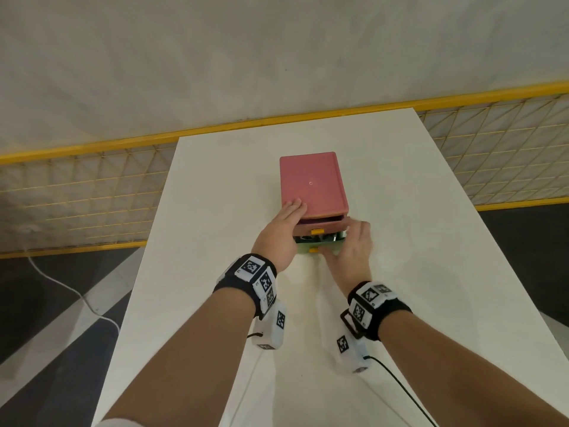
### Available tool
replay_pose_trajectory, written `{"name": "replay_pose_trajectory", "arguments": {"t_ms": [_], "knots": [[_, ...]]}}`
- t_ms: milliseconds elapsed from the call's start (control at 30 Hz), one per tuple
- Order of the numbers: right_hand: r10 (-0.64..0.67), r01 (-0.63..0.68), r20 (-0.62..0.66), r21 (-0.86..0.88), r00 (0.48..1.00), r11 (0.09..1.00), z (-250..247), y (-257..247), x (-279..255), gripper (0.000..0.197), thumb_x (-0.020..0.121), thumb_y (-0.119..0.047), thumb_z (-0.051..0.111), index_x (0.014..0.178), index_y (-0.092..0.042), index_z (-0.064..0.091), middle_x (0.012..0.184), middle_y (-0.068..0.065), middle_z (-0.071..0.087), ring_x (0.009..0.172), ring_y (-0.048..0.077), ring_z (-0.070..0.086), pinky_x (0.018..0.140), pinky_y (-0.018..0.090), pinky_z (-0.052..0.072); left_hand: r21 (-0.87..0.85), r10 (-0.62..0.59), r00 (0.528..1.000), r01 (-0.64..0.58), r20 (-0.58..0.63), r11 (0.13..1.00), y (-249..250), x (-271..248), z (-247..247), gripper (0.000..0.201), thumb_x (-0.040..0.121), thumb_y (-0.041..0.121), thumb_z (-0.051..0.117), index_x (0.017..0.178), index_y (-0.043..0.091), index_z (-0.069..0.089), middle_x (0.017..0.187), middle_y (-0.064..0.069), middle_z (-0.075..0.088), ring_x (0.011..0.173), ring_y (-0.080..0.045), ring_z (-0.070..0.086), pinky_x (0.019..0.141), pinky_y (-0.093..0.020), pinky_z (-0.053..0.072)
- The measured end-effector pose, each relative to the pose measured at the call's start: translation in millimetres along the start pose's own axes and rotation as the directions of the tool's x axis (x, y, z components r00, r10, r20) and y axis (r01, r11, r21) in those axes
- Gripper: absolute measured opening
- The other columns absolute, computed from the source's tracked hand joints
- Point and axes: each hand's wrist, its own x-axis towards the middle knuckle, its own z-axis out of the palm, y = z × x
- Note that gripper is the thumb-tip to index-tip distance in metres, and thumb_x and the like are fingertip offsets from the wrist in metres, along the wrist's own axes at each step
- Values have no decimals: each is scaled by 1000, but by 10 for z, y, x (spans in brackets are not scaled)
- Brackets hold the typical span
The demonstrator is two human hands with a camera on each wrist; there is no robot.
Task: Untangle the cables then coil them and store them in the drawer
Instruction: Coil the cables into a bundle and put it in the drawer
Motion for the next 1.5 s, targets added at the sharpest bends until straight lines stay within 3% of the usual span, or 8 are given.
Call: {"name": "replay_pose_trajectory", "arguments": {"t_ms": [100,267,567,800,1000,1200,1333,1500], "knots": [[-304,343,228,-157,925,926,132,-45,-141,51,63,1,72,110,-12,60,100,10,54,88,29,54,78,47,51,-2,8,1000,-8,-2,1000,3,-2,-3,79,82,-20,40,150,18,30,160,3,20,148,-9,13,117,-17,9],[-308,517,470,-423,827,744,149,-73,-152,74,68,-26,71,136,-20,43,109,5,51,95,25,50,88,39,48,3,17,1000,-17,7,1000,-6,-4,-17,74,86,-15,42,150,18,31,160,4,21,148,-9,14,117,-18,12],[-240,399,479,-265,844,878,88,-34,-110,47,78,-3,59,121,-22,55,112,5,51,95,28,54,78,38,46,231,117,987,-89,-111,969,-6,157,-47,55,76,-10,62,124,16,58,125,3,56,114,-17,43,89,-38,50],[-185,340,459,-282,869,897,120,-95,-153,53,82,1,55,126,-28,56,108,12,51,91,32,51,79,41,46,387,122,987,-75,-99,919,146,153,-38,41,83,35,68,119,23,51,114,2,52,107,-21,42,70,-34,51],[-199,297,444,-161,873,941,81,-46,-151,40,85,-6,55,122,-21,60,101,11,52,89,32,53,82,43,48,477,193,969,-98,-154,874,165,210,41,40,75,38,77,101,16,57,97,0,57,90,-24,52,54,-32,47],[-266,433,435,-347,860,832,126,-48,-159,52,76,-4,65,124,-23,59,100,10,55,84,29,55,71,39,49,493,222,962,-117,-160,862,157,235,-23,37,75,40,76,99,19,58,95,2,58,88,-23,53,83,-36,40],[-205,482,499,-525,842,702,164,-202,-131,56,68,-10,59,124,-15,58,101,10,60,80,26,60,65,38,53,389,200,977,-155,-78,908,131,258,-148,25,79,24,74,98,16,60,96,1,57,89,-21,49,80,-33,42],[-207,333,455,-216,866,918,94,-81,-112,45,79,2,59,122,-11,56,113,11,53,86,30,57,73,40,52,321,175,981,-140,-84,937,82,270,-204,22,79,14,73,99,18,63,95,4,57,87,-15,44,75,-24,38]]}}
